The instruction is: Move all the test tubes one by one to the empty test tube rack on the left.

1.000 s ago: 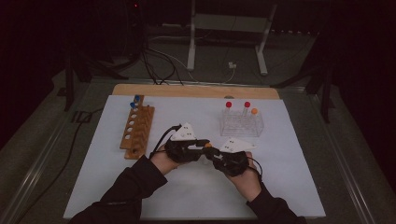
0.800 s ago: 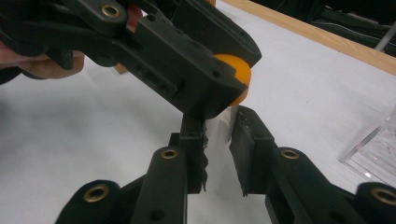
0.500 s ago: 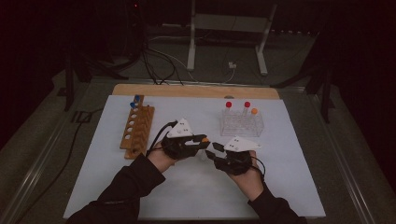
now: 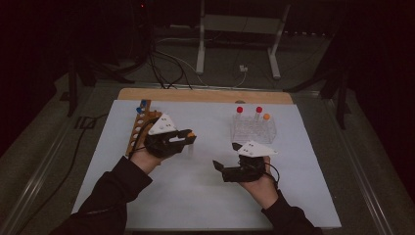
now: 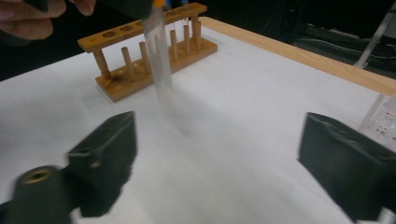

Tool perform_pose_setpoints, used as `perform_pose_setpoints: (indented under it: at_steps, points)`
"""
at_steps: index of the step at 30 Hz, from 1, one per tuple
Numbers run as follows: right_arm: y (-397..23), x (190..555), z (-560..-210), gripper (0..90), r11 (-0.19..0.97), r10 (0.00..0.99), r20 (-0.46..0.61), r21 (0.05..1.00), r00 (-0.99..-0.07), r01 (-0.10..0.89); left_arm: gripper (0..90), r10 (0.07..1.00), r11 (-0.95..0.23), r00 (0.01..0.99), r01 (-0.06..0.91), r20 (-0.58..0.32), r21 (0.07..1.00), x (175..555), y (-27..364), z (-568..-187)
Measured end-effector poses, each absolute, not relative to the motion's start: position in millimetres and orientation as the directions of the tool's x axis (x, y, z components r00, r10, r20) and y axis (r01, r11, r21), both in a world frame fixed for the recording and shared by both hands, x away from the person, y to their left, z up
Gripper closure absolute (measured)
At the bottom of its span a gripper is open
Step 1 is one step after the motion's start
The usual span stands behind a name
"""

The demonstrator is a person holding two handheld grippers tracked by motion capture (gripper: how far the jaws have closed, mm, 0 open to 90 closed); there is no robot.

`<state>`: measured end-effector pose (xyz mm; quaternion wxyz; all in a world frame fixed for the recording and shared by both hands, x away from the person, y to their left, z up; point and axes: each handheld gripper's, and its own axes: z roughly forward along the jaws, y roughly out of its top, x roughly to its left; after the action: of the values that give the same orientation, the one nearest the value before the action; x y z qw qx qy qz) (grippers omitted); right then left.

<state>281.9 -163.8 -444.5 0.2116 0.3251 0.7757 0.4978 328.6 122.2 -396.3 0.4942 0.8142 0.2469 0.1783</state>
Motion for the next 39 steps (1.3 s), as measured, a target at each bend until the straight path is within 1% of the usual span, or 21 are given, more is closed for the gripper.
perform_pose_setpoints:
  at_steps: [3, 4, 9, 20, 28, 37, 39]
  points:
    - [-165.4, 281.6, -443.2, 0.2, 0.285, 0.709, 0.001, 0.915, -0.705, 0.287, 72.0, 0.610, -0.377, 0.791, 0.236, 0.048, 0.896, 331.8, 135.7, -392.8]
    - [-166.5, 281.5, -442.9, 0.0, 0.282, 0.703, 0.004, 0.917, -0.711, 0.284, 72.0, 0.621, -0.373, 0.782, 0.238, 0.050, 0.897, 333.0, 140.5, -391.5]
    - [-169.5, 283.1, -442.1, 0.0, 0.271, 0.692, 0.027, 0.916, -0.721, 0.295, 71.9, 0.669, -0.345, 0.741, 0.253, 0.047, 0.904, 339.4, 160.9, -386.6]
    - [-169.8, 283.8, -441.9, 0.0, 0.274, 0.684, 0.030, 0.916, -0.729, 0.294, 72.0, 0.745, -0.330, 0.663, 0.274, 0.071, 0.903, 352.6, 193.4, -378.4]
    - [-171.6, 284.0, -441.3, 0.0, 0.271, 0.683, 0.031, 0.917, -0.730, 0.292, 72.0, 0.807, -0.282, 0.586, 0.277, 0.071, 0.919, 364.3, 217.0, -373.8]
    - [-172.3, 284.8, -441.6, 0.0, 0.273, 0.686, 0.031, 0.915, -0.727, 0.296, 72.0, 0.855, -0.254, 0.515, 0.296, 0.070, 0.921, 381.0, 233.6, -375.2]
    - [-172.0, 285.1, -442.0, 0.0, 0.275, 0.686, 0.028, 0.915, -0.727, 0.295, 71.9, 0.865, -0.255, 0.496, 0.293, 0.082, 0.922, 385.0, 234.7, -376.5]
